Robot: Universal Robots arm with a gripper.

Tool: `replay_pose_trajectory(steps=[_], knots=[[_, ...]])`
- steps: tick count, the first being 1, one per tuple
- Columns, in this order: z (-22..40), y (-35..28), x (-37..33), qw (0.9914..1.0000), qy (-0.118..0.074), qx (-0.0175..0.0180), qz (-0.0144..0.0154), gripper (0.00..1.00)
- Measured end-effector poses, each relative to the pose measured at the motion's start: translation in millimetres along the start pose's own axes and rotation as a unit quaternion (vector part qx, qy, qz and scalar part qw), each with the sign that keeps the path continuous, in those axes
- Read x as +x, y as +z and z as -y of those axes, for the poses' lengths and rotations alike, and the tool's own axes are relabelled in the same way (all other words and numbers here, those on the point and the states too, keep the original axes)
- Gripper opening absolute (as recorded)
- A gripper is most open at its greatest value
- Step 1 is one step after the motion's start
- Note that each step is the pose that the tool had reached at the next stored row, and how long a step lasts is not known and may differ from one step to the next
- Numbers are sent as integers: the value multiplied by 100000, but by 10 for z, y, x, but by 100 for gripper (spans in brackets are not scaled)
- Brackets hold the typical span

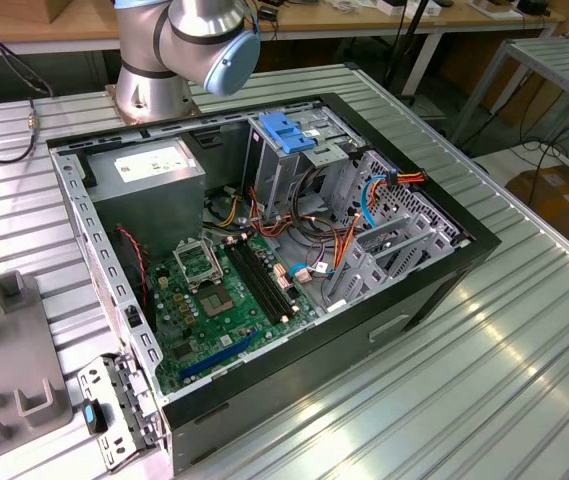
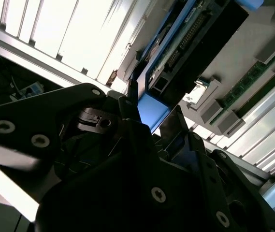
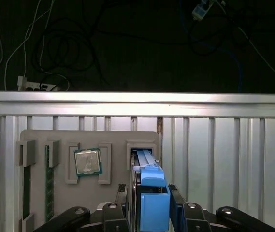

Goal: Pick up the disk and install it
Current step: 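Pick up the disk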

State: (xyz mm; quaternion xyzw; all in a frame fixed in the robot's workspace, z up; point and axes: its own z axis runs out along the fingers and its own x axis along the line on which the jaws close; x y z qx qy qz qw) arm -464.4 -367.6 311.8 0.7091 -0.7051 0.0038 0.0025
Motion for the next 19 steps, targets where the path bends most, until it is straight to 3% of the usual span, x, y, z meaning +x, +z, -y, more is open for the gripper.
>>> replay_pose_trajectory(steps=[19], knots=[[0, 80, -1, 99997, 716, 4, 3, 45]])
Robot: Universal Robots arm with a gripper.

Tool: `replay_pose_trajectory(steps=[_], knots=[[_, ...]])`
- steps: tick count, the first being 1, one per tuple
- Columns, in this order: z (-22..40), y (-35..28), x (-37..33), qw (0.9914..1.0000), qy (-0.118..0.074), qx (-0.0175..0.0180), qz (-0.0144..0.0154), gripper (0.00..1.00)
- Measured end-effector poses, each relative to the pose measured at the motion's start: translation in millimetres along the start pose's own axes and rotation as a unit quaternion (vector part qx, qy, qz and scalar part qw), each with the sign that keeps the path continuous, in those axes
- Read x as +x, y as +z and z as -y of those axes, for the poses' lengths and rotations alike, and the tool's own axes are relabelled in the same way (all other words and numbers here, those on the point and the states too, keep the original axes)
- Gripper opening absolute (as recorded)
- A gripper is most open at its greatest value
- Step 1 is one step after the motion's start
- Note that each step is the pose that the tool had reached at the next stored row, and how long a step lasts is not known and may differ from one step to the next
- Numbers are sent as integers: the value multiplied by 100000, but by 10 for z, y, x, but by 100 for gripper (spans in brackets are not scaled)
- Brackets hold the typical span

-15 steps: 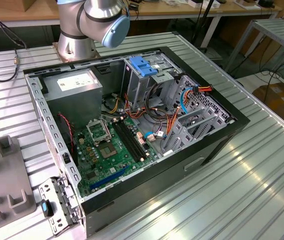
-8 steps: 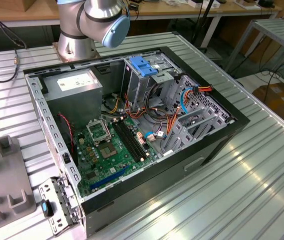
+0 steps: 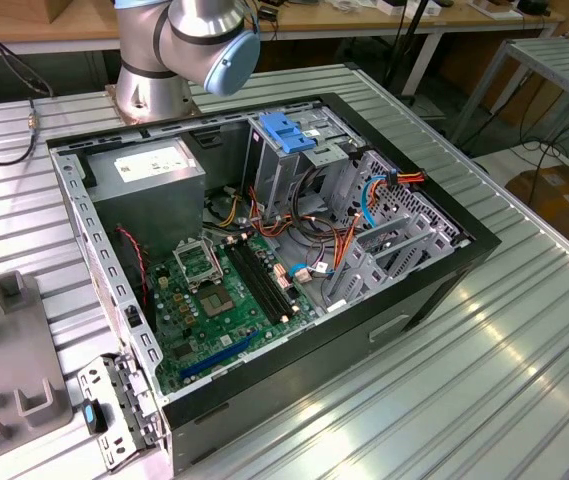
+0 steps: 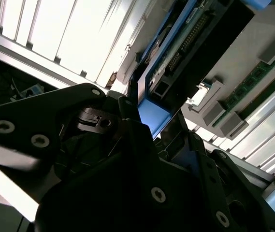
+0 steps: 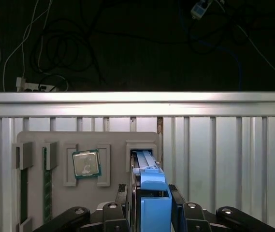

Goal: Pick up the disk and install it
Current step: 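Pick up the disk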

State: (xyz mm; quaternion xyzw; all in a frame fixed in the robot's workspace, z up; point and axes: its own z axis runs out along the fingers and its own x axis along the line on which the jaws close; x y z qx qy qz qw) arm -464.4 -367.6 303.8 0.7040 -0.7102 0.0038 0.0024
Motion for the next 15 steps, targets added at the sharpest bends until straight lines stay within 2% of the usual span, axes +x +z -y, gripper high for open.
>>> replay_pose_trajectory(steps=[15], knots=[[0, 54, 0, 99999, 473, -18, -9, 45]])
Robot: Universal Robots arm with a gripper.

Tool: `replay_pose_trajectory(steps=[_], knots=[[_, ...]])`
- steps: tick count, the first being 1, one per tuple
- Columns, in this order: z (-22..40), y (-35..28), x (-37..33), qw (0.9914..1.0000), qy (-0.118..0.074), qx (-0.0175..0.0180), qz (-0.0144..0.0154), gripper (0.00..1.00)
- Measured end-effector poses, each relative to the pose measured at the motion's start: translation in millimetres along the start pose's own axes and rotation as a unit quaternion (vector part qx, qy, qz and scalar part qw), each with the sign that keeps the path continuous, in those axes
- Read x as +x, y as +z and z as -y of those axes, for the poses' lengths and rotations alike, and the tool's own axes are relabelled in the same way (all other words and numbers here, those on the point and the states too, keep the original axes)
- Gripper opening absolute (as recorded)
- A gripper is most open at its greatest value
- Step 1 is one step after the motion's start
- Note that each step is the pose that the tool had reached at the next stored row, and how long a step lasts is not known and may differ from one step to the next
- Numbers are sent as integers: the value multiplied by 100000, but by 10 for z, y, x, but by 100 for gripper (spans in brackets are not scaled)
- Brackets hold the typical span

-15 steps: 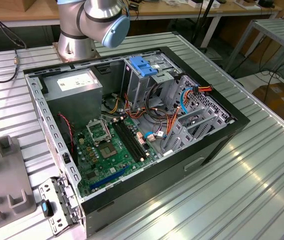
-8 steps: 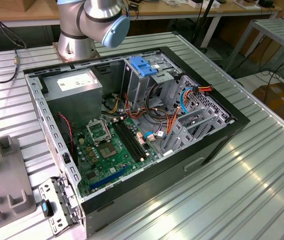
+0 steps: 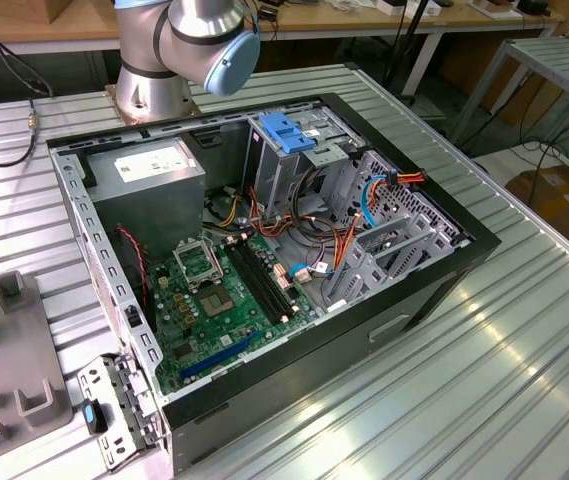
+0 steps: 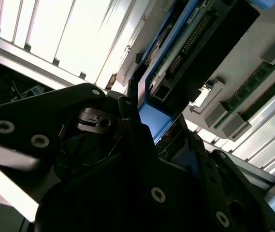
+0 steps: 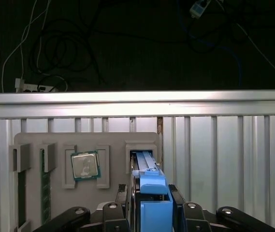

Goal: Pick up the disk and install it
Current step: 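Pick up the disk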

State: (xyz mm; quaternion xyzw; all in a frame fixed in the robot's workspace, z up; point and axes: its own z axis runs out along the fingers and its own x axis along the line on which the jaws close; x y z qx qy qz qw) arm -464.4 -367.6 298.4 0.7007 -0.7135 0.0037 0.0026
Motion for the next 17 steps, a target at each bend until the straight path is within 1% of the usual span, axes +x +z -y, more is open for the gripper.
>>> replay_pose_trajectory(steps=[6, 15, 17], knots=[[0, 19, 0, 100000, 71, 1, 1, 45], [0, 25, -15, 100000, 68, 0, -10, 45], [0, 37, -15, 100000, 72, 2, -19, 45]])
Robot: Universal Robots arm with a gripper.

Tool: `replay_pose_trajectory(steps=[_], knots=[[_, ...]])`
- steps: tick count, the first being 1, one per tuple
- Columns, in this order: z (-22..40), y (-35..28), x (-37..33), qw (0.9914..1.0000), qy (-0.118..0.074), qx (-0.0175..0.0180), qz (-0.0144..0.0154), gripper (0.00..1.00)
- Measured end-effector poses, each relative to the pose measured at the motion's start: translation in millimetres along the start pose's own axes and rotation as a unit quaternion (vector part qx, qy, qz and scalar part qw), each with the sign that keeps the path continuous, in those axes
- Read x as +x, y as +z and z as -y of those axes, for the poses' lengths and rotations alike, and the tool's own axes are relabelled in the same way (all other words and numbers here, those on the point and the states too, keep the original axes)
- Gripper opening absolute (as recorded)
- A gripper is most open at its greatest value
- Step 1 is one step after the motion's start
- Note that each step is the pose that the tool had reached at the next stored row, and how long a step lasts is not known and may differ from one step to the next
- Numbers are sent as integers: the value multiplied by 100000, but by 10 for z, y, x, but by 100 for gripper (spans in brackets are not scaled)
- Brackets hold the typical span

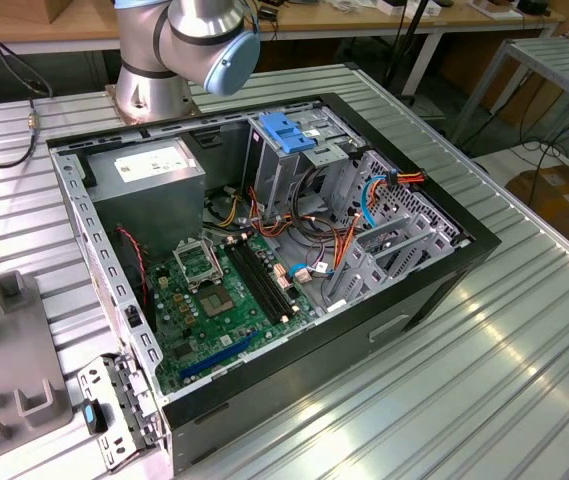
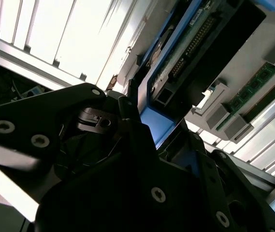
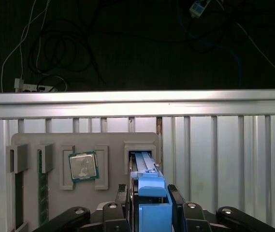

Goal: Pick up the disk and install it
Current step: 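Pick up the disk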

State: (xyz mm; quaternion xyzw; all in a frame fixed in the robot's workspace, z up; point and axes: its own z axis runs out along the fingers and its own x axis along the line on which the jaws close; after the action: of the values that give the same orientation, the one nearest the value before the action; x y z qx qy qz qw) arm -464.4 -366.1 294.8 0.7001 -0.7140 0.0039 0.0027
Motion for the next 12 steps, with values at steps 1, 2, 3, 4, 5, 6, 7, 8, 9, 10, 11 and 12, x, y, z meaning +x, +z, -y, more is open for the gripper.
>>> replay_pose_trajectory(steps=[1, 2, 3, 4, 5, 6, 7, 8, 9, 10, 11, 12], knots=[[0, 0, 0, 100000, -1, 0, 0, 45], [0, 1, 0, 100000, -1, 2, 0, 45], [0, 2, 1, 100000, -1, 1, 0, 45], [0, 2, 1, 100000, 0, 0, -1, 45], [0, 3, 1, 100000, -3, 1, -1, 45], [0, 4, 2, 100000, 0, 5, 2, 45], [1, 5, 4, 100000, -3, 13, 6, 45], [0, 6, 5, 100000, 0, 11, 7, 45], [0, 5, 5, 100000, 0, 8, 3, 45], [0, 5, 5, 100000, -1, -2, -2, 45], [0, 5, 5, 100000, -1, -1, -2, 45], [0, 5, 5, 100000, 0, -3, -3, 37]])
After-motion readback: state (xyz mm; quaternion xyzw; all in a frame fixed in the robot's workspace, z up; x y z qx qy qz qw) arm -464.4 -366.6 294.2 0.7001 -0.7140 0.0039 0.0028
